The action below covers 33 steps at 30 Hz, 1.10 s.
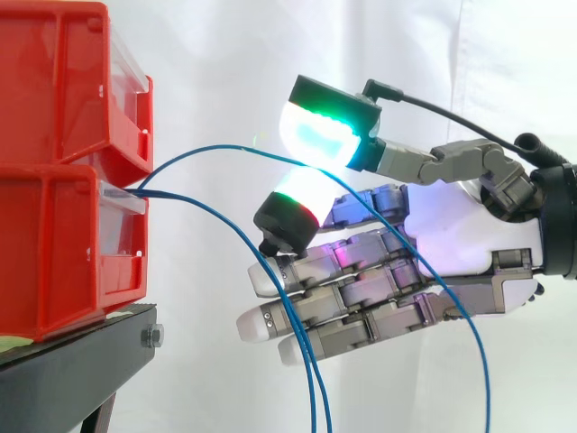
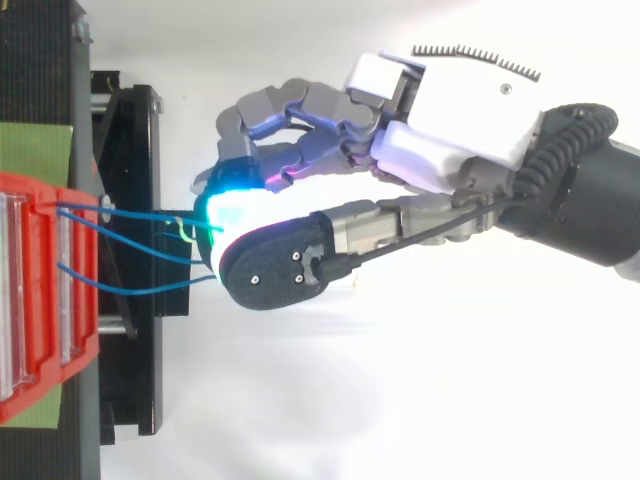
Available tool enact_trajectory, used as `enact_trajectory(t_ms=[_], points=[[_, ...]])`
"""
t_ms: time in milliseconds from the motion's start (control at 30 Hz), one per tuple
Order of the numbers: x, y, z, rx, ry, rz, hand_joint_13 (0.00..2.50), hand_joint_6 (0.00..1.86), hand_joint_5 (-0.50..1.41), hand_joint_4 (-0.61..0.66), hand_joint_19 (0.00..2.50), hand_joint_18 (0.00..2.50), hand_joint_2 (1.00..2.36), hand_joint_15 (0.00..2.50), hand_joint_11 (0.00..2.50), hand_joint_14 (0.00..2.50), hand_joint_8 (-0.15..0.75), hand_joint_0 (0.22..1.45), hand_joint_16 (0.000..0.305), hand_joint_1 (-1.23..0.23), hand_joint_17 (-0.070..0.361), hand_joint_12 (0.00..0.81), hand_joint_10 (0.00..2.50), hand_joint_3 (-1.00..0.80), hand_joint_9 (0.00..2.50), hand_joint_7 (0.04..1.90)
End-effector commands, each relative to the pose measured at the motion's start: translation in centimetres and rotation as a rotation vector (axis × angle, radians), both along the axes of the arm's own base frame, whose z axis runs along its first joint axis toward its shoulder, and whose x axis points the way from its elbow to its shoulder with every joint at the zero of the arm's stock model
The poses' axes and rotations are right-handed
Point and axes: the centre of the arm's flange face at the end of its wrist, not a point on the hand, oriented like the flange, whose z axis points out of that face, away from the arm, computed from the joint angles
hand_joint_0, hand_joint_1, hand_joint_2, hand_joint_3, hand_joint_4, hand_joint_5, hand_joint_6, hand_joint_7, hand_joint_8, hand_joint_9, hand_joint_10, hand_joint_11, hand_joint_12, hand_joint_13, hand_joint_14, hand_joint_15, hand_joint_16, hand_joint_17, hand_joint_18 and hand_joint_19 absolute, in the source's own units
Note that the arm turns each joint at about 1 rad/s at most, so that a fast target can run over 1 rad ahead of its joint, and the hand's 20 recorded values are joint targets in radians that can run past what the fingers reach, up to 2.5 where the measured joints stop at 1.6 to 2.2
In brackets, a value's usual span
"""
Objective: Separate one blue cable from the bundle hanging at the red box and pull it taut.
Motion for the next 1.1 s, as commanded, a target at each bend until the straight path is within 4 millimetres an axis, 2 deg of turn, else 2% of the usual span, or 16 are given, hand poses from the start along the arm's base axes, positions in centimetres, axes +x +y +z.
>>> enact_trajectory(t_ms=[0, 367, 433, 567, 767, 967, 1000, 1067], points=[[-0.1, -0.1, -0.2, 0.028, -0.003, -0.011, 0.49, 0.94, -0.23, 0.07, 0.08, 0.37, 1.0, 0.13, 0.65, 0.0, 0.296, 0.77, 0.032, -0.7, 0.073, 0.312, 0.02, -0.5, 0.78, 1.57], [-1.0, -0.3, -2.1, 0.047, 0.029, -0.016, 0.48, 0.94, -0.23, 0.03, 0.08, 0.36, 1.0, 0.13, 0.65, 0.0, 0.297, 0.79, 0.032, -0.69, 0.072, 0.31, 0.02, -0.5, 0.78, 1.6], [-1.0, -0.3, -2.1, 0.047, 0.029, -0.016, 0.48, 0.94, -0.23, 0.02, 0.08, 0.36, 1.0, 0.13, 0.66, 0.0, 0.299, 0.8, 0.032, -0.69, 0.072, 0.311, 0.02, -0.5, 0.78, 1.61], [-0.7, -0.1, -4.2, 0.047, 0.052, -0.011, 0.48, 0.94, -0.23, 0.02, 0.08, 0.36, 1.0, 0.14, 0.65, 0.01, 0.295, 0.8, 0.032, -0.69, 0.072, 0.31, 0.02, -0.5, 0.78, 1.6], [-0.3, 0.3, -4.8, 0.054, 0.03, -0.006, 0.48, 0.95, -0.23, 0.04, 0.09, 0.35, 1.0, 0.13, 0.65, 0.01, 0.297, 0.79, 0.032, -0.69, 0.072, 0.308, 0.02, -0.5, 0.78, 1.58], [-0.3, 0.6, -4.7, 0.037, 0.034, -0.003, 0.45, 0.94, -0.23, 0.1, 0.1, 0.32, 1.0, 0.14, 0.65, 0.01, 0.298, 0.71, 0.032, -0.7, 0.073, 0.311, 0.02, -0.5, 0.76, 1.46], [-0.3, 0.7, -4.8, 0.035, 0.036, -0.003, 0.44, 0.95, -0.23, 0.09, 0.1, 0.31, 1.0, 0.15, 0.63, 0.01, 0.293, 0.67, 0.032, -0.67, 0.073, 0.314, 0.02, -0.5, 0.76, 1.35], [-0.3, 0.9, -4.8, 0.023, 0.036, -0.002, 0.44, 0.93, -0.22, 0.1, 0.11, 0.31, 1.0, 0.15, 0.62, 0.01, 0.286, 0.65, 0.033, -0.65, 0.074, 0.314, 0.02, -0.5, 0.75, 1.37]])
